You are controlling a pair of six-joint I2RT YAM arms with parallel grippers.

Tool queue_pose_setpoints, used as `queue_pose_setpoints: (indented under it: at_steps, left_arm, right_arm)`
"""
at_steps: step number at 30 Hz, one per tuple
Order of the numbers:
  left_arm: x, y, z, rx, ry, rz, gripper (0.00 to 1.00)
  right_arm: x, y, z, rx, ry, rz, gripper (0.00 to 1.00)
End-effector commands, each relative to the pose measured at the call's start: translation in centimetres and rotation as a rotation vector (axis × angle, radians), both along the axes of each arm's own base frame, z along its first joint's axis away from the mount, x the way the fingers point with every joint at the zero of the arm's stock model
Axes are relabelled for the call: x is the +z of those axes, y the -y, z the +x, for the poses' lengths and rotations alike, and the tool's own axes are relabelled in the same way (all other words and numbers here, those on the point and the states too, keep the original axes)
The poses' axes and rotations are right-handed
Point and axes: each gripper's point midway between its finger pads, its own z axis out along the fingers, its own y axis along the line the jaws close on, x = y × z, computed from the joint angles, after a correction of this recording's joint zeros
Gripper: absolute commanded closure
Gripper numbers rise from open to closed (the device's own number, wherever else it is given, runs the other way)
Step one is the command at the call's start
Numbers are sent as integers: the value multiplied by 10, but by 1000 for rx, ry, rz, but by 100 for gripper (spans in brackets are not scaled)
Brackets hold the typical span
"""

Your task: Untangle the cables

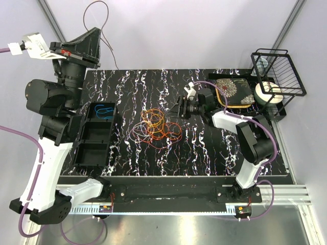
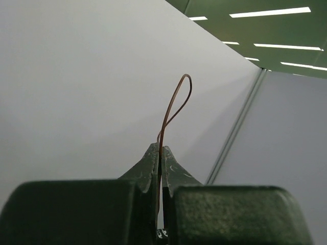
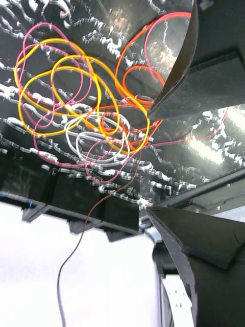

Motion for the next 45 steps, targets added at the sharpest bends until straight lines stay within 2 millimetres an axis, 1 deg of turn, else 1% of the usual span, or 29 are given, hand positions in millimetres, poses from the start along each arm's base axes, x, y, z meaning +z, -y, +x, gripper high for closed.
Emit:
queue_pose_setpoints:
  at_steps: [1, 2, 3, 5, 7, 8, 10, 11, 13, 14, 15, 16, 17, 19, 20, 21, 23, 24, 27, 28, 31, 33, 34, 37, 38, 41, 42, 43, 45]
  left_arm:
    - [17, 5, -28, -90, 47, 1, 100]
    - [18, 8, -33, -112, 52, 13, 100]
    - [17, 9, -36, -120, 54, 15, 100]
    - [14, 10, -39, -136, 50, 22, 100]
    - [11, 9, -42, -136, 48, 20, 100]
    - [7, 9, -42, -137, 41, 20, 100]
    - [8, 7, -48, -139, 51, 15, 100]
    - [7, 7, -48, -141, 50, 17, 100]
    - [8, 8, -50, -149, 55, 21, 100]
    - [7, 9, -51, -155, 55, 26, 100]
    - [7, 10, -51, -158, 53, 25, 100]
    - [7, 10, -53, -163, 58, 30, 100]
    - [6, 11, -52, -165, 53, 31, 100]
    - [6, 11, -54, -170, 57, 29, 100]
    - [6, 10, -56, -171, 61, 31, 100]
    - [5, 10, -56, -169, 61, 34, 100]
    - [6, 9, -60, -167, 70, 35, 100]
    - [5, 9, -60, -167, 70, 44, 100]
    - [5, 9, -62, -165, 72, 53, 100]
    - [5, 10, -62, -167, 69, 58, 100]
    - [4, 11, -63, -171, 65, 72, 100]
    - [2, 11, -64, -171, 65, 78, 100]
    - [0, 12, -62, -171, 60, 80, 100]
    - [-3, 12, -61, -171, 59, 75, 100]
    - [-3, 12, -61, -171, 58, 77, 100]
    - [-4, 13, -60, -178, 57, 77, 100]
    - [-3, 13, -60, -179, 56, 76, 100]
    - [-4, 14, -59, -180, 57, 77, 100]
    - [-4, 15, -58, -182, 53, 81, 100]
  right_arm:
    - [16, -10, 5, 34, -32, 81, 24]
    - [11, -11, 3, 37, -97, 67, 24]
    - [18, -16, 8, 33, -132, 82, 24]
    - [22, -24, 3, 45, -206, 86, 25]
    - [33, -34, 6, 36, -257, 113, 25]
    - [35, -38, 7, 32, -277, 119, 25]
    - [39, -48, 11, 16, -332, 141, 25]
    - [39, -57, 7, 26, -345, 146, 25]
    - [41, -71, 7, 27, -392, 156, 25]
    - [31, -82, 2, 25, -425, 134, 25]
    - [37, -91, 1, 28, -431, 136, 25]
    - [34, -97, -1, 26, -443, 126, 25]
    - [31, -110, -3, 28, -454, 111, 25]
    - [27, -124, -7, 31, -492, 114, 25]
    - [25, -133, -6, 40, -497, 120, 25]
    - [26, -145, -15, 62, -520, 124, 25]
    - [25, -162, -20, 87, -529, 128, 26]
    - [26, -173, -31, 106, -541, 125, 26]
    - [19, -191, -41, 134, -572, 122, 27]
    - [17, -197, -50, 154, -579, 118, 27]
    - [12, -205, -62, 174, -601, 117, 27]
    - [12, -209, -69, 190, -609, 118, 28]
    - [12, -213, -77, 213, -609, 119, 27]
    - [16, -220, -86, 248, -623, 139, 28]
    - [13, -221, -90, 260, -640, 139, 28]
    - [9, -221, -91, 259, -648, 140, 39]
    - [8, -222, -91, 260, -654, 140, 46]
    - [12, -223, -93, 277, -645, 158, 48]
    - [9, -223, -96, 282, -672, 168, 55]
